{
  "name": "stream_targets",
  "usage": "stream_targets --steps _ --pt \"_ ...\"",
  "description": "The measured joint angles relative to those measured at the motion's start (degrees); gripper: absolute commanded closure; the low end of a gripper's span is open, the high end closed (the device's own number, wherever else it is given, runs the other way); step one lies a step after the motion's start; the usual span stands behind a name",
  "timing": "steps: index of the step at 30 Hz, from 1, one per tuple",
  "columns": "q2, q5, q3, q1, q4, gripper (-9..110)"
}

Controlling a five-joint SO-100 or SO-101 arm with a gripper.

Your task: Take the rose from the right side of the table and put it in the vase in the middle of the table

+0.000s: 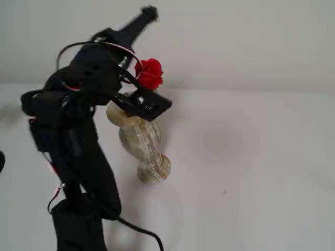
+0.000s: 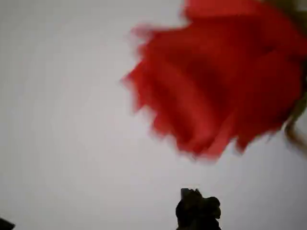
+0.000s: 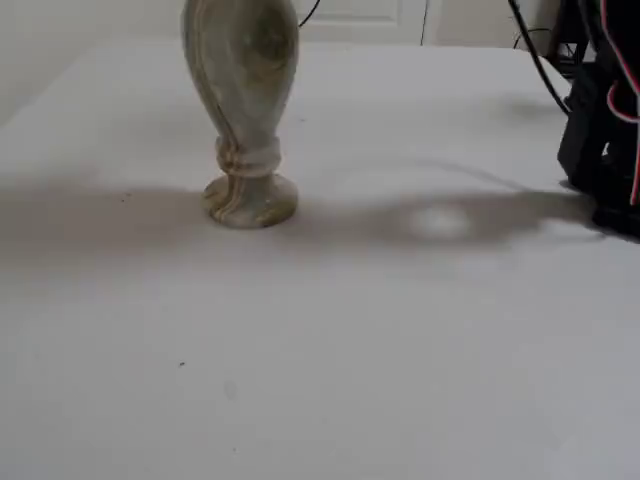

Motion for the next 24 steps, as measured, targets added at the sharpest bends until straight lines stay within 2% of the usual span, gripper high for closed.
stream_targets --steps 3,5,11,17,24 --pt "3.43 -12.39 0.00 -1.85 2.64 56" --pt "6.50 -21.71 0.00 -3.43 6.59 63" --pt "17.84 -46.58 0.00 -8.70 16.88 101" --pt "29.27 -53.70 4.66 -7.91 18.90 102" --pt "60.03 -56.07 41.13 -5.54 17.75 102"
